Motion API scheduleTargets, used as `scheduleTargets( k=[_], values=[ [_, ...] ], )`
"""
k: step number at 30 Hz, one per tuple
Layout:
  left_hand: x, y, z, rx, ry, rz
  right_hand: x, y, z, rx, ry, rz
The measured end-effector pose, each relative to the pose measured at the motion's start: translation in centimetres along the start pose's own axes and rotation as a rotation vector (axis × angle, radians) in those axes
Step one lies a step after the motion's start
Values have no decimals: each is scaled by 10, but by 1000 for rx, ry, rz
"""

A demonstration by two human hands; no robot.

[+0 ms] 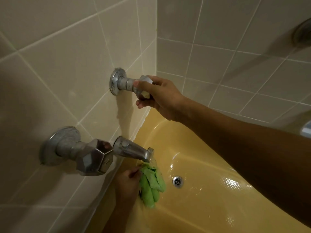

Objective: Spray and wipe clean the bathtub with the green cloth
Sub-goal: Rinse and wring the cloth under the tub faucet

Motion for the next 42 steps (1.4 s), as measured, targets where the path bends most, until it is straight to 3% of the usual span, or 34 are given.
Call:
scheduleTargets(
  k=[4,9,18,26,31,36,42],
  values=[
    [2,-11,-5,9,8,18,-3,0,5,-127,121,37],
    [6,-24,-10,-27,69,-2,-12,17,34,-166,127,34],
    [18,-48,-29,-51,192,-10,-49,90,145,-582,-58,168],
    [21,-72,-40,-102,238,-66,-72,109,244,-791,-262,8],
    [25,-73,-34,-81,203,-62,-67,91,271,-870,-238,-110],
    [29,-72,-30,-51,131,-86,-51,87,279,-981,-161,-123],
    [35,-74,-28,81,-9,-105,-41,91,289,-1091,-146,-289]
  ],
)
Point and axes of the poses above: each hand's wrist, its own x-axis towards the middle knuckle, its own y-axis out of the back of the hand, z = x × y, the point moved 4 cm from there along x, towards the middle knuckle, and after that the axes turned 2 degrees about z, right-handed, at the moved point
